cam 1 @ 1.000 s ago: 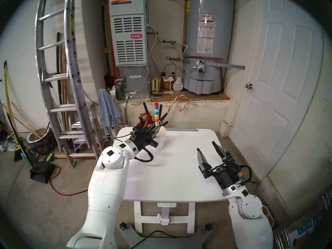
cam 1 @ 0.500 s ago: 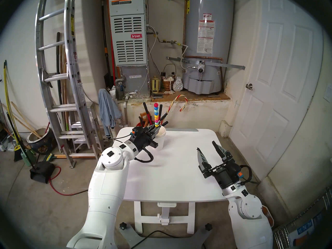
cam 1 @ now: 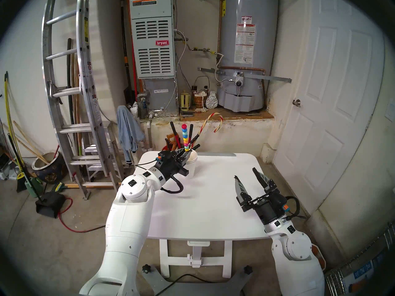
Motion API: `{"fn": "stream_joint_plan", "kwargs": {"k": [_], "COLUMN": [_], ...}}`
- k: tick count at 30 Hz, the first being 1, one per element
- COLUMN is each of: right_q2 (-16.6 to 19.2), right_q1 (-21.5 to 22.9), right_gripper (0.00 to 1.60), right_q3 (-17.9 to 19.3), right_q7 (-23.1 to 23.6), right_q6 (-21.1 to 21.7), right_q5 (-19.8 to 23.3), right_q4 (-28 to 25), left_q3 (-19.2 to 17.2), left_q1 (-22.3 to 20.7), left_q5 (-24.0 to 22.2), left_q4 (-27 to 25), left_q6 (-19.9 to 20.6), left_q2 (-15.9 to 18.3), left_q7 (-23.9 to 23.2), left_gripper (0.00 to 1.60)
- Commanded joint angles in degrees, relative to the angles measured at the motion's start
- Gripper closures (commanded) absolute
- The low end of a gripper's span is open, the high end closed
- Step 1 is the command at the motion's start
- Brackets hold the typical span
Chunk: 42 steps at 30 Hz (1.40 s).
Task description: Switch the marker to another color
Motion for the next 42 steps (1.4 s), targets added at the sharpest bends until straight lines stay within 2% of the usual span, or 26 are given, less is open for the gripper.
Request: {"fn": "stream_joint_plan", "kwargs": {"k": [1,6,8,11,18,21,27,28,31,32,34,35,37,42], "right_q2": [0.0,0.0,-0.1,-0.1,0.0,-0.1,-0.1,-0.1,-0.1,-0.1,-0.1,-0.1,-0.1,-0.2], "right_q1": [0.7,0.7,0.7,0.7,0.8,0.8,0.9,1.0,1.0,1.0,1.0,1.0,1.0,0.9], "right_gripper": [0.0,0.0,0.0,0.0,0.0,0.0,0.0,0.0,0.0,0.0,0.0,0.0,0.0,0.0], "right_q3": [0.1,0.1,0.1,0.1,0.2,0.2,0.1,0.1,0.1,0.1,0.1,0.1,0.1,0.1], "right_q7": [0.2,0.1,0.1,0.1,0.1,0.1,0.0,0.0,0.0,0.0,0.0,-0.1,0.0,0.0], "right_q6": [-0.4,-0.3,-0.3,-0.3,-0.3,-0.3,-0.3,-0.3,-0.3,-0.3,-0.3,-0.3,-0.3,-0.4], "right_q5": [0.4,0.4,0.3,0.4,0.4,0.4,0.3,0.3,0.2,0.2,0.2,0.2,0.2,0.3], "right_q4": [-1.0,-1.1,-1.1,-1.1,-1.0,-0.9,-1.0,-0.9,-0.9,-0.9,-0.9,-0.9,-0.9,-1.0], "left_q3": [0.1,0.1,0.1,0.1,-0.1,-0.2,-0.5,-0.3,-0.5,-0.5,-0.4,-0.3,-0.1,0.3], "left_q1": [-0.4,-0.3,-0.3,-0.2,0.0,0.0,0.2,0.2,-0.2,-0.3,-0.7,-0.9,-1.0,-0.6], "left_q5": [-0.1,-0.2,-0.2,-0.3,-0.1,-0.1,-0.1,0.5,0.4,0.9,1.5,1.3,2.3,3.3], "left_q4": [-1.8,-2.1,-2.1,-2.1,-2.2,-2.2,-2.9,-3.4,-4.5,-5.2,-6.4,-6.9,-7.9,-9.3], "left_q6": [0.1,0.4,0.4,0.5,0.5,0.6,0.9,1.2,2.1,2.5,3.5,4.7,5.2,7.5], "left_q2": [0.0,0.2,0.3,0.3,0.3,0.3,0.8,1.2,2.0,2.3,3.1,3.6,4.1,4.6], "left_q7": [-0.2,-0.4,-0.4,-0.6,-0.6,-0.7,-1.1,-1.0,-2.0,-1.9,-2.3,-3.4,-3.5,-4.8], "left_gripper": [1.22,1.02,1.0,0.88,0.9,0.97,1.02,1.08,1.58,1.6,1.51,1.51,1.37,1.51]}}
